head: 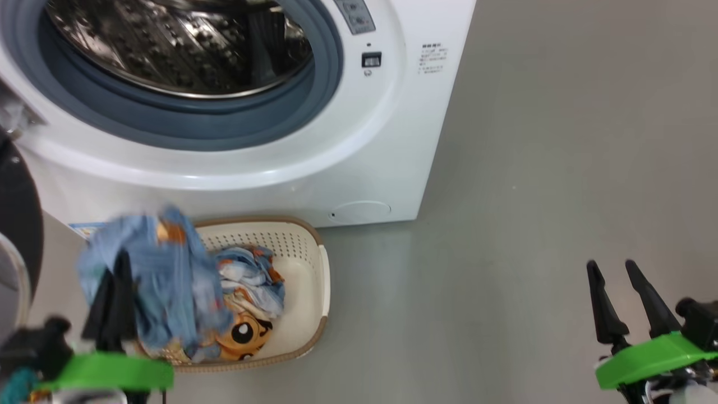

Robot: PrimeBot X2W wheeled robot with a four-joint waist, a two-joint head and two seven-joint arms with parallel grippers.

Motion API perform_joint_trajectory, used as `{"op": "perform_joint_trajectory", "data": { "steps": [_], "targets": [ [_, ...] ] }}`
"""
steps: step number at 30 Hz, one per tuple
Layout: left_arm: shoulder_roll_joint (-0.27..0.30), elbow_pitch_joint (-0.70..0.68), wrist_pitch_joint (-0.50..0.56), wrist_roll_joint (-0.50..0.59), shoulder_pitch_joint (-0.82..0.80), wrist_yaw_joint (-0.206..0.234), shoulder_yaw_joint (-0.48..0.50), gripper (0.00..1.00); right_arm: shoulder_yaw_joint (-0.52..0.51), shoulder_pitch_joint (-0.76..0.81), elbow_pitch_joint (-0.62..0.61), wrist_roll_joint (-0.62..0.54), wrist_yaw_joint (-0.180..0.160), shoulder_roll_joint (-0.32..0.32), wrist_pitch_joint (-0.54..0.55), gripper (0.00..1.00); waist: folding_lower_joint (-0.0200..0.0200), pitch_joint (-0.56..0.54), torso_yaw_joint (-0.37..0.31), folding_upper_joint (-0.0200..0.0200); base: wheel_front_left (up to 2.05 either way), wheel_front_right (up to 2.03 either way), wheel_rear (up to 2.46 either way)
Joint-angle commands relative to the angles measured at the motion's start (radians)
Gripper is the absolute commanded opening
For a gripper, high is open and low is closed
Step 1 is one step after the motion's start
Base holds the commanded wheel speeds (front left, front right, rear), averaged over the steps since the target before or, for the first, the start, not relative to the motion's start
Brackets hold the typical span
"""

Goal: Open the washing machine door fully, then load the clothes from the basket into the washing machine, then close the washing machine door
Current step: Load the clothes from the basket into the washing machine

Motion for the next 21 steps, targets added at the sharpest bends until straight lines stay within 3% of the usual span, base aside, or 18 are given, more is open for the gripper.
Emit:
{"op": "perform_joint_trajectory", "data": {
  "steps": [1, 12, 21],
  "targets": [
    [0.025, -0.017, -0.006, -0.009, -0.074, -0.002, 0.027, 0.0, 0.027, -0.034, -0.028, -0.006, 0.002, -0.007, -0.008, 1.0, 0.0, 0.038, -0.02, 0.0, 0.0, 0.0, 0.0],
    [0.093, 0.056, -0.006, 0.014, -0.432, -0.002, 0.005, 0.0, 0.059, -0.119, -0.03, -0.005, 0.002, 0.027, -0.008, 1.0, 0.0, 0.144, -0.08, 0.0, 0.0, 0.0, 0.0],
    [0.133, 0.257, -0.006, 0.022, -0.649, -0.002, 0.012, 0.0, 0.083, -0.153, -0.032, -0.003, 0.002, 0.046, -0.008, 1.0, 0.0, 0.188, -0.123, 0.0, 0.0, 0.0, 0.0]
  ]
}}
